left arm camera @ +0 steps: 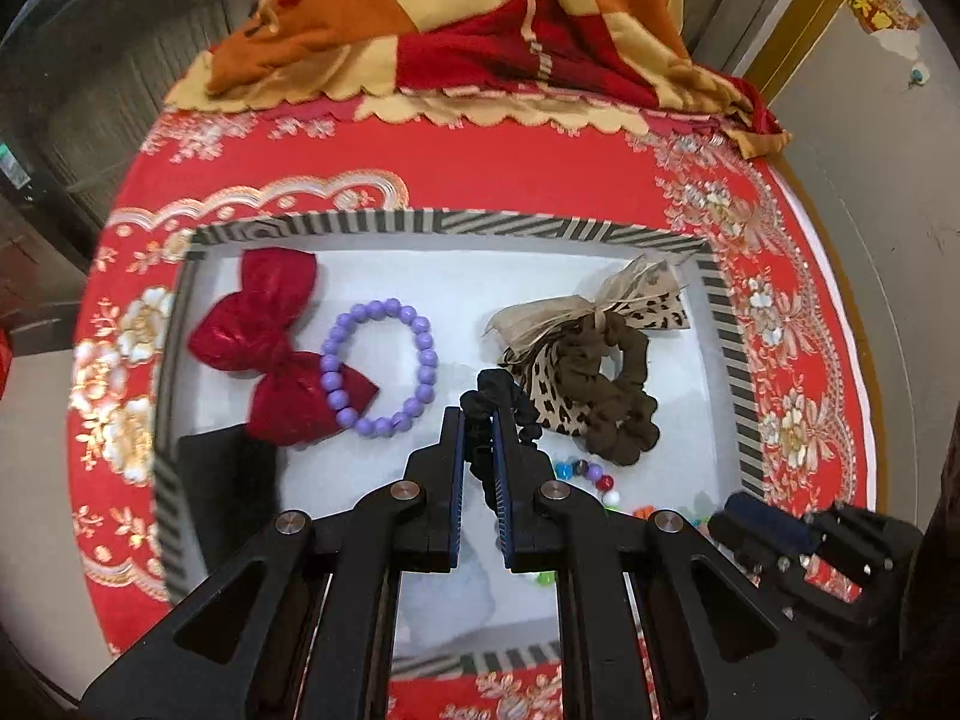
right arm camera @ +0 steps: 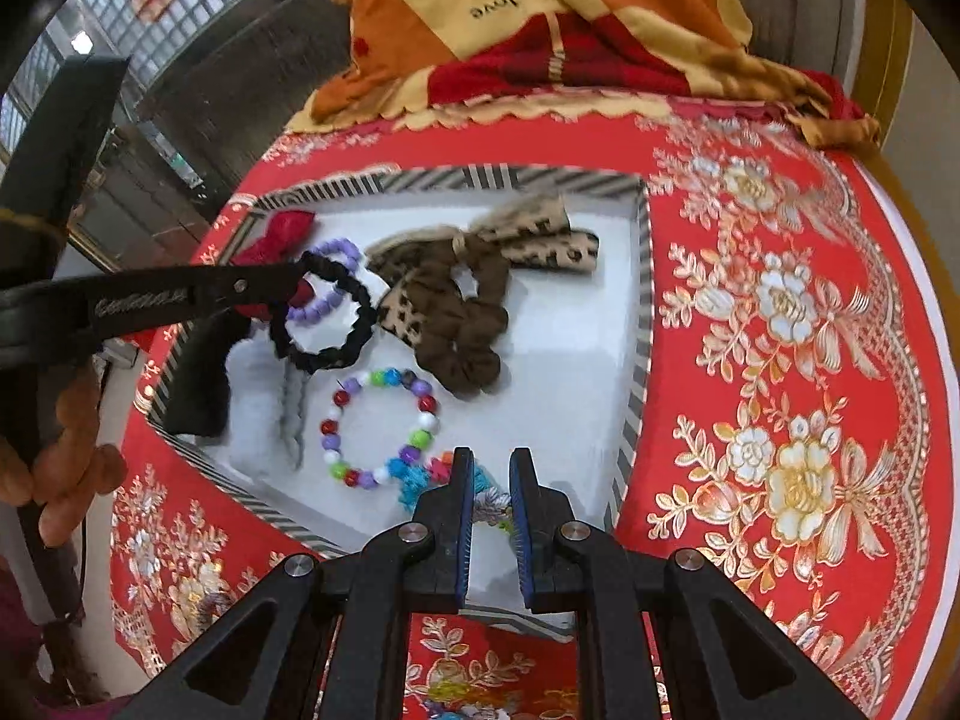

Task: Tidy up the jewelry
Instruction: 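Carry the scrunchie and bead strand into the tray and open both grippers, then withdraw both grippers toward the grey bangle and rainbow bead bracelet, then grasp the grey rhinestone bangle with the left gripper while the right gripper grasps the rainbow bead bracelet, then carry the bangle and rainbow bracelet over the tray with both grippers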

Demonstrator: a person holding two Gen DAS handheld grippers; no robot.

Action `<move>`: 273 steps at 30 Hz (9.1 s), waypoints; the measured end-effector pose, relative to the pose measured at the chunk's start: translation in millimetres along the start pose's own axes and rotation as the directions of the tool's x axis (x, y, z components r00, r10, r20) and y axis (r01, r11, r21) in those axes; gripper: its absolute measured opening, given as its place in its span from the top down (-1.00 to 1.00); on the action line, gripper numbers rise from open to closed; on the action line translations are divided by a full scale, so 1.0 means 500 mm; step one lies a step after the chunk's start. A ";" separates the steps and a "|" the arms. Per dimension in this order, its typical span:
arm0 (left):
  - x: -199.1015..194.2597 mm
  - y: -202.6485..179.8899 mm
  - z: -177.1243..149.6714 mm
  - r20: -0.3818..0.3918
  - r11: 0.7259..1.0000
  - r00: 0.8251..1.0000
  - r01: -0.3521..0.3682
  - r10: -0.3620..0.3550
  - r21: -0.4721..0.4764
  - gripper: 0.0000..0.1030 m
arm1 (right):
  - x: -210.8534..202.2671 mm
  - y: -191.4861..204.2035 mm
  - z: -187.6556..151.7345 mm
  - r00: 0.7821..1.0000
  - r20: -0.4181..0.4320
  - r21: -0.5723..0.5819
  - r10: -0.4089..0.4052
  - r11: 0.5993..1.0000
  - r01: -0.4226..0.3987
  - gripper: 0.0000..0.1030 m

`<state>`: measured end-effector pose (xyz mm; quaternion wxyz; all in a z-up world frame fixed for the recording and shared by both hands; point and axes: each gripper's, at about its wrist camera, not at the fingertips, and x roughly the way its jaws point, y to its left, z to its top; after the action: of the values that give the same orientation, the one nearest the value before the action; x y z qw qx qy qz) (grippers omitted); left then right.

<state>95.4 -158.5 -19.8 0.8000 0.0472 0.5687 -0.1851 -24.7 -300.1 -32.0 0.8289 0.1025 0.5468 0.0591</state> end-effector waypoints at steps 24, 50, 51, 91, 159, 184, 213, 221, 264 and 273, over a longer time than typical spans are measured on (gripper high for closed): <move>-0.033 0.019 -0.051 0.003 0.997 0.999 -0.048 0.049 -0.058 0.15 | -0.078 -0.005 -0.024 0.993 0.108 0.062 0.041 0.997 -0.048 0.33; -0.174 0.021 -0.278 0.115 0.983 0.979 -0.161 0.170 -0.086 0.15 | -0.187 0.057 -0.176 0.989 0.150 0.009 0.006 1.000 -0.007 0.22; -0.175 0.020 -0.286 0.113 0.983 0.979 -0.162 0.171 -0.088 0.15 | -0.188 0.059 -0.182 0.989 0.149 0.005 0.006 1.000 -0.007 0.22; -0.194 0.055 -0.393 0.036 0.966 0.993 -0.103 0.115 -0.235 0.14 | -0.178 0.022 -0.294 0.998 0.061 -0.033 -0.007 0.999 0.009 0.21; -0.039 0.091 -0.437 -0.141 0.974 0.976 -0.183 0.164 -0.135 0.04 | -0.039 -0.063 -0.263 0.992 0.038 -0.082 -0.120 0.989 0.123 0.82; -0.169 0.090 -0.347 0.028 0.992 1.000 0.004 0.000 -0.129 0.86 | -0.231 0.023 -0.188 0.968 0.250 -0.130 -0.039 0.989 0.073 0.83; -0.107 0.058 -0.376 -0.059 0.999 0.998 0.010 -0.013 -0.038 0.89 | -0.249 0.030 -0.176 0.967 0.255 -0.126 -0.009 0.991 0.043 0.83; -0.161 0.023 -0.297 0.034 0.998 0.998 0.056 -0.055 -0.030 0.89 | -0.243 0.038 -0.119 0.963 0.270 -0.135 0.011 0.990 0.026 0.83; -0.127 0.033 -0.297 -0.044 0.997 0.997 0.066 -0.064 0.041 0.88 | -0.237 0.046 -0.036 0.960 0.278 -0.153 0.044 0.988 -0.001 0.83; -0.125 -0.025 -0.203 0.022 0.997 0.998 0.049 -0.050 0.068 0.88 | -0.192 0.044 0.007 0.970 0.237 -0.158 0.044 0.987 -0.006 0.83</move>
<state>-17.2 -126.0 4.8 0.7998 0.0577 0.5537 -0.2245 -59.0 -299.5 60.6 0.8936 0.0505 0.4348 0.0996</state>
